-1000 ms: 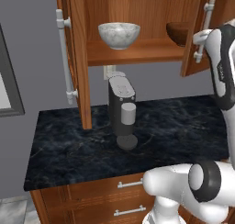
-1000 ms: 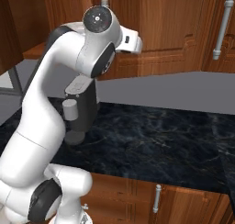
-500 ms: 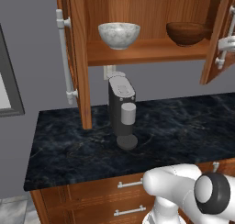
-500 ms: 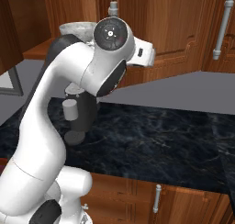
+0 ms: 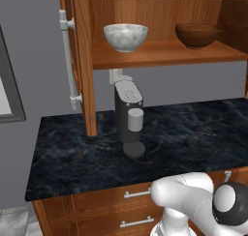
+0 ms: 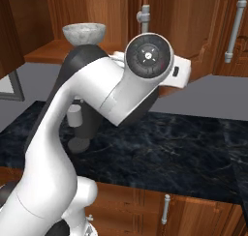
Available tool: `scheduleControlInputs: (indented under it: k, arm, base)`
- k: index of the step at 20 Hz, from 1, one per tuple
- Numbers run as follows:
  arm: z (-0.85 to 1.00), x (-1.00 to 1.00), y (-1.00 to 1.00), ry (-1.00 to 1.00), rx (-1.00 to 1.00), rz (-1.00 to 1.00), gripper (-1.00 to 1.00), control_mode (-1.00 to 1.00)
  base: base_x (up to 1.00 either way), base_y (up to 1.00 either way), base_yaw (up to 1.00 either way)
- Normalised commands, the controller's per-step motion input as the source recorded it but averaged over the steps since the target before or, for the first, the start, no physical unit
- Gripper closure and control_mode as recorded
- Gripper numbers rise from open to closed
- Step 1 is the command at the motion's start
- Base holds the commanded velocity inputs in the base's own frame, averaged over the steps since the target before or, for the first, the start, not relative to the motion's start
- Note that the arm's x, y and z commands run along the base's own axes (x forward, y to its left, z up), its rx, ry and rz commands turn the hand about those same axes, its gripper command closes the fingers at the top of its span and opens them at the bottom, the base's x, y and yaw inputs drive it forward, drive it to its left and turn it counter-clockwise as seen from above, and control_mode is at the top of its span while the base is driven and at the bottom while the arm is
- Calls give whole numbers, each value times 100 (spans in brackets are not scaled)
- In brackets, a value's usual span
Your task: Move the bowls from the cabinet to the plates on the dining table.
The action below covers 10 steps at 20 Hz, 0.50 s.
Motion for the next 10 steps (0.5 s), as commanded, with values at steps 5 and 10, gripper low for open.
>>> scheduleControlInputs:
  k: [5, 10]
  arm:
    - [0, -29, -47, 0, 2, 0, 100, -100]
    - [-2, 0, -5, -1, 0, 0, -100, -100]
  base:
    - [0, 0, 0]
    - [0, 0, 0]
